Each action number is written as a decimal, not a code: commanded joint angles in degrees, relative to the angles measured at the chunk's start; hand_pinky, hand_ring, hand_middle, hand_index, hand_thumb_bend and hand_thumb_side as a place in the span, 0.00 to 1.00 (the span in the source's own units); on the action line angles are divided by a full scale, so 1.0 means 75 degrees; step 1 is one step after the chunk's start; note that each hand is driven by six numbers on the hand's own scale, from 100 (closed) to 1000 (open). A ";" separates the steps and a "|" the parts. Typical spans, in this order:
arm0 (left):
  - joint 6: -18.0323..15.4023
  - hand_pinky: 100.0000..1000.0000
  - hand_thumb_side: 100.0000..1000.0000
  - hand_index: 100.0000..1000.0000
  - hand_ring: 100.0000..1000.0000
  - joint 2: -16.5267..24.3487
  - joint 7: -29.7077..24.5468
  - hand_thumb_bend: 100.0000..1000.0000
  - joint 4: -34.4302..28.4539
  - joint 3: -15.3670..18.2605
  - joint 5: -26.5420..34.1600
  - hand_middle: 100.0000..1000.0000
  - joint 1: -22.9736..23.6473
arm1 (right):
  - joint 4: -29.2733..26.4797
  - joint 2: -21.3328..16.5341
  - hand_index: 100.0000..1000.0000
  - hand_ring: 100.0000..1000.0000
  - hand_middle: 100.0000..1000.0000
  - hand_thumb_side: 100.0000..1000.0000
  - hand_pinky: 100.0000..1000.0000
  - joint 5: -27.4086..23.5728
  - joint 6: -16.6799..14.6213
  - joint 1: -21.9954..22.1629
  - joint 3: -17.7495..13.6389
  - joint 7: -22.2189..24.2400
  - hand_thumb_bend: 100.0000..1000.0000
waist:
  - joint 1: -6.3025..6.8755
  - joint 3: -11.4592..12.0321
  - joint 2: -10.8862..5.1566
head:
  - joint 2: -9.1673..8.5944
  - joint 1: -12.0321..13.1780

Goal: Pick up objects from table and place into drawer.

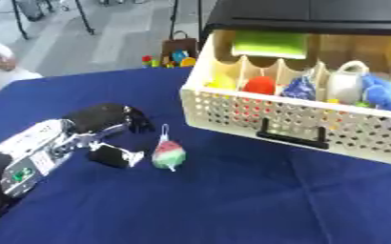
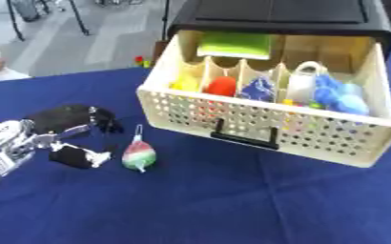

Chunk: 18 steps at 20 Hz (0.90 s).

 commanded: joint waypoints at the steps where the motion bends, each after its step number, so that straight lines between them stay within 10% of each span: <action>1: 0.0059 0.29 0.52 0.74 0.56 0.0215 0.0051 0.01 -0.0025 0.0108 -0.0039 0.56 -0.0113 | -0.0072 -0.0080 0.70 0.55 0.61 0.60 0.55 0.0053 -0.0090 -0.0080 -0.0068 -0.0147 0.00 | -0.0058 0.0017 -0.0109 | -0.0077 0.0020; 8: 0.0073 0.28 0.53 0.73 0.56 0.0208 0.0028 0.02 -0.0010 0.0096 -0.0043 0.57 -0.0144 | -0.0072 -0.0078 0.70 0.55 0.61 0.59 0.55 0.0068 -0.0091 -0.0083 -0.0071 -0.0181 0.00 | -0.0078 0.0017 -0.0098 | -0.0291 0.0006; 14: -0.0279 0.49 0.88 0.95 0.77 0.0269 -0.0617 0.29 -0.0113 -0.0018 -0.0222 0.81 -0.0136 | -0.0072 -0.0076 0.70 0.55 0.61 0.59 0.55 0.0067 -0.0089 -0.0078 -0.0063 -0.0183 0.00 | -0.0091 0.0022 -0.0097 | -0.0273 -0.0036; 18: -0.0553 0.51 0.87 0.95 0.79 0.0289 -0.1274 0.32 -0.0263 -0.0006 -0.0249 0.82 -0.0198 | -0.0072 -0.0069 0.70 0.55 0.61 0.60 0.55 0.0065 -0.0083 -0.0079 -0.0052 -0.0173 0.00 | -0.0090 0.0048 -0.0099 | -0.0213 -0.0068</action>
